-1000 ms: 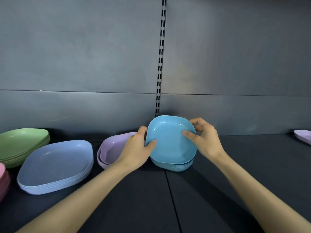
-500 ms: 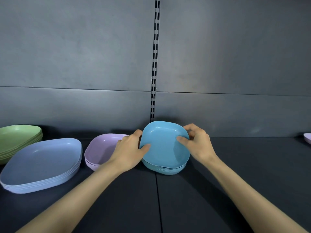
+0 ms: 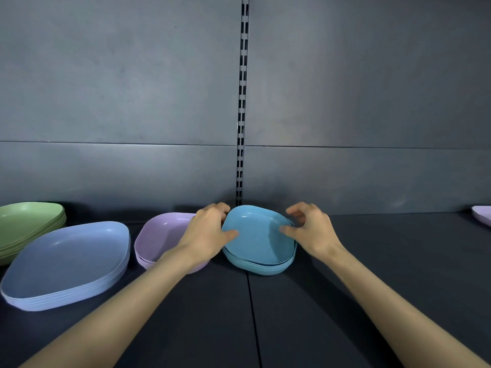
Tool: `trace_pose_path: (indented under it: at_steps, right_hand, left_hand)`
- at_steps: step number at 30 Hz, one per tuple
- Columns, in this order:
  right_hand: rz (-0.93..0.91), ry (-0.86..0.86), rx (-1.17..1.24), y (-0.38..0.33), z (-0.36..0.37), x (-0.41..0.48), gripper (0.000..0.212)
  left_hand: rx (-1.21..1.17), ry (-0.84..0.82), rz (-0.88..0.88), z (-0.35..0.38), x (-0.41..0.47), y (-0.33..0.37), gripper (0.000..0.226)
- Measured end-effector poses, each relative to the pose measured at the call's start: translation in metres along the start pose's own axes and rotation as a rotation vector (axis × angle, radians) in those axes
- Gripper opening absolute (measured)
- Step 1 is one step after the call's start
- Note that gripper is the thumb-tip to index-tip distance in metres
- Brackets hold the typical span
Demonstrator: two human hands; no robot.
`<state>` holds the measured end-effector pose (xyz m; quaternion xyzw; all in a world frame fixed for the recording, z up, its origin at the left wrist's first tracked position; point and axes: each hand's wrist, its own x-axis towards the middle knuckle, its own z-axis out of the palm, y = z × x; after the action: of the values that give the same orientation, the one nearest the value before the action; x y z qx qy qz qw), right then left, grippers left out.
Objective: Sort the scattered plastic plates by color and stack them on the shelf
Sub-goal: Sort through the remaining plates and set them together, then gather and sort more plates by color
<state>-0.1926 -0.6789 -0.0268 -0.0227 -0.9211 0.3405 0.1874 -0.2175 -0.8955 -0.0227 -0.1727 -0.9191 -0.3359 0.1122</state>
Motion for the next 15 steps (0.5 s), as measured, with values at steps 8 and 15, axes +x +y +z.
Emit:
trace_pose_path:
  at_steps: [8, 15]
  right_hand:
    - [-0.091, 0.157, -0.062, -0.016, -0.044, -0.009, 0.037]
    - [-0.067, 0.241, -0.304, -0.004, -0.132, -0.029, 0.034]
  left_hand:
    - [0.047, 0.085, 0.227, -0.022, 0.006, 0.03, 0.043]
    - [0.145, 0.066, 0.497, -0.023, 0.019, 0.105, 0.047]
